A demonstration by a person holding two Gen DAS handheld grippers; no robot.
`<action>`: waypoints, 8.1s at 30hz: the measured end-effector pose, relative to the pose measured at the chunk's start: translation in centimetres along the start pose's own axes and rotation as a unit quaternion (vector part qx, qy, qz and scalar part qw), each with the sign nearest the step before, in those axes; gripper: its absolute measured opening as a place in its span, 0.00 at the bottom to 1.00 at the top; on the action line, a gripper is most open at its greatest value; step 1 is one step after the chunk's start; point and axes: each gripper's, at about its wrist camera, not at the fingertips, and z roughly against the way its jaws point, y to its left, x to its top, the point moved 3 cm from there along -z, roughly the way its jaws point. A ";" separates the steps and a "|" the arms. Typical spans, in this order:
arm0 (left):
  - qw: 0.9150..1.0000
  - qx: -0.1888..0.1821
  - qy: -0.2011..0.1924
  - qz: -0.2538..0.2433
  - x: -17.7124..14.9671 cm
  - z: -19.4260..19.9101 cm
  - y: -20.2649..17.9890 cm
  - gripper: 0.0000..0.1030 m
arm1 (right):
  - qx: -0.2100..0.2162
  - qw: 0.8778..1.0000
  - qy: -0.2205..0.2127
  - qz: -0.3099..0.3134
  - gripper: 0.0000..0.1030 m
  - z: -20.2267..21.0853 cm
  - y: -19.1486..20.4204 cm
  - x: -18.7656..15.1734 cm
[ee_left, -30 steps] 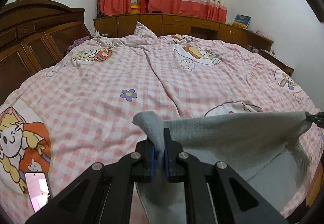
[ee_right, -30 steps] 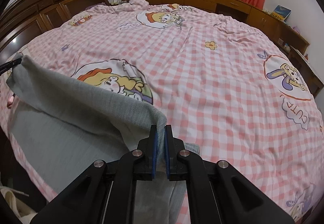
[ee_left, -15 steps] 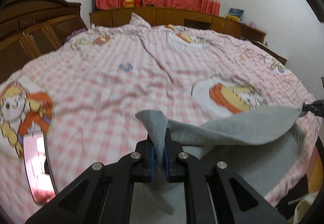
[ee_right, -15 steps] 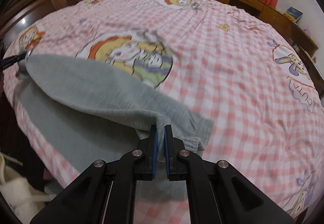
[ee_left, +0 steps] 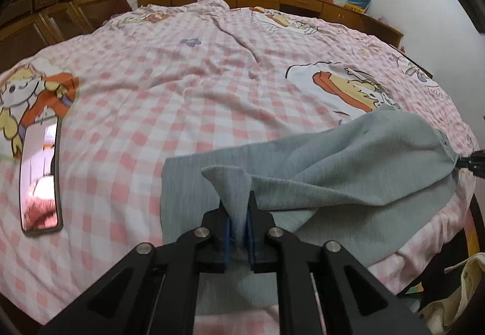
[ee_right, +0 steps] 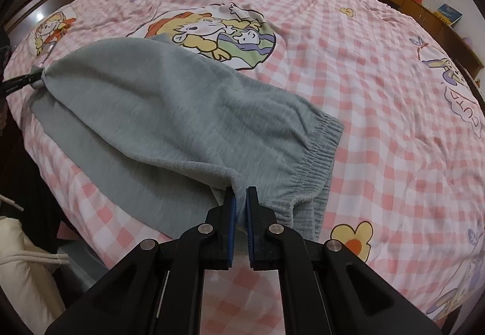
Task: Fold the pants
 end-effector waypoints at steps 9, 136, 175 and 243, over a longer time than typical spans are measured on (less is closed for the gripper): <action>1.000 0.004 0.009 0.011 -1.6 2.1 1.1 0.28 | -0.007 0.999 0.026 0.021 0.08 0.2 0.4 -0.4; 0.967 -0.026 0.066 0.245 -5.1 -1.0 0.7 0.34 | 0.111 0.991 -0.066 -0.024 0.03 -1.7 13.2 2.2; 0.954 -0.031 0.041 0.296 -6.7 1.3 1.6 0.03 | 0.086 0.995 -0.045 -0.028 0.01 -1.8 11.1 0.0; 0.978 0.026 0.010 0.207 1.7 0.1 3.6 0.44 | 0.000 0.982 -0.031 -0.188 0.33 -0.6 7.8 3.1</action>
